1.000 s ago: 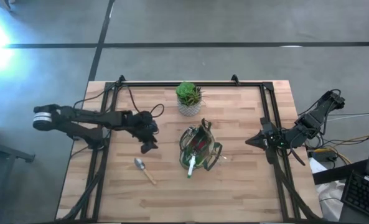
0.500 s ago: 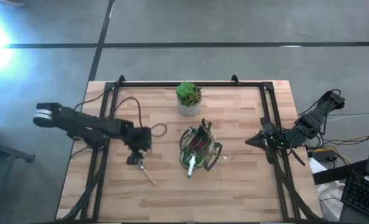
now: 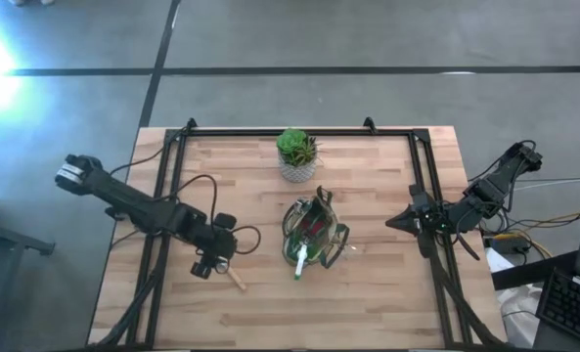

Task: Pick & Place Garden tools in Gardening bag
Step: Put the brown trowel into the side pocket of the gardening bag

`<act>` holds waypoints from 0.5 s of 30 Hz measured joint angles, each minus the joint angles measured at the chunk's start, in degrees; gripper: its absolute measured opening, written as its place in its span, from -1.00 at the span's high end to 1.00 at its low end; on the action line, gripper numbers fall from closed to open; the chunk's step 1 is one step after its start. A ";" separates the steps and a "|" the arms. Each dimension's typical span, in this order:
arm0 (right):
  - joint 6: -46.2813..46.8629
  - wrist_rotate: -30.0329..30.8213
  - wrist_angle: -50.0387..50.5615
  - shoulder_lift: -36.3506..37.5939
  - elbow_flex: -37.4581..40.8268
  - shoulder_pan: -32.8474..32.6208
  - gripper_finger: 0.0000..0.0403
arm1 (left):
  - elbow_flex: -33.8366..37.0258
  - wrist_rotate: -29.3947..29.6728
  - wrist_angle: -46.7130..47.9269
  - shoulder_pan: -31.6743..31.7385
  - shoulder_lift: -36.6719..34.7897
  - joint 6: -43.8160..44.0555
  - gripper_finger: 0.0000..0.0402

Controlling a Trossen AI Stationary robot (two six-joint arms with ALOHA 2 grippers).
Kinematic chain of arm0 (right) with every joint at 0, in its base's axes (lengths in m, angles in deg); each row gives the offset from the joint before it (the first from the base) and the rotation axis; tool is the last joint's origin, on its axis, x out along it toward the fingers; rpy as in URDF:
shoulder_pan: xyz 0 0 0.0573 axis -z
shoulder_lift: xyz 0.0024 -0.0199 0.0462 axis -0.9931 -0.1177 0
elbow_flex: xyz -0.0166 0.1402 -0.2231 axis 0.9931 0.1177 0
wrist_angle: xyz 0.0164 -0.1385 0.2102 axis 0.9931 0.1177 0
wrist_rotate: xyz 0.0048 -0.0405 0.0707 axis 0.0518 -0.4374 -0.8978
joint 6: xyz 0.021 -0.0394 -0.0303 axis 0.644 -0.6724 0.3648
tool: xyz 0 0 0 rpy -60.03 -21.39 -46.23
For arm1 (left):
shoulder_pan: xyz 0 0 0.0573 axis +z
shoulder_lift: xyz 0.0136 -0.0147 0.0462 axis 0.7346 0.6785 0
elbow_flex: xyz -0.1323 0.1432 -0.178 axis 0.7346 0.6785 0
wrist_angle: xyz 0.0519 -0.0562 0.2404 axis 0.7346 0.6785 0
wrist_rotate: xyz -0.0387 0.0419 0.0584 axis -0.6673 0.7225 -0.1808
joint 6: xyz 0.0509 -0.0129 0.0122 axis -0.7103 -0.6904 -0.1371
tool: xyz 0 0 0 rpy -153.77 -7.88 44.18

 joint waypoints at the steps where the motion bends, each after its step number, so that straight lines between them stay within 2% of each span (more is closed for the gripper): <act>1: 0.00 0.00 0.00 0.00 0.00 0.00 0.96 | 0.04 -0.22 -0.02 -0.15 0.00 0.59 -0.01; 15: 0.00 0.00 0.02 0.01 0.00 0.00 0.96 | 0.31 -1.12 -3.60 -2.11 0.49 1.35 0.00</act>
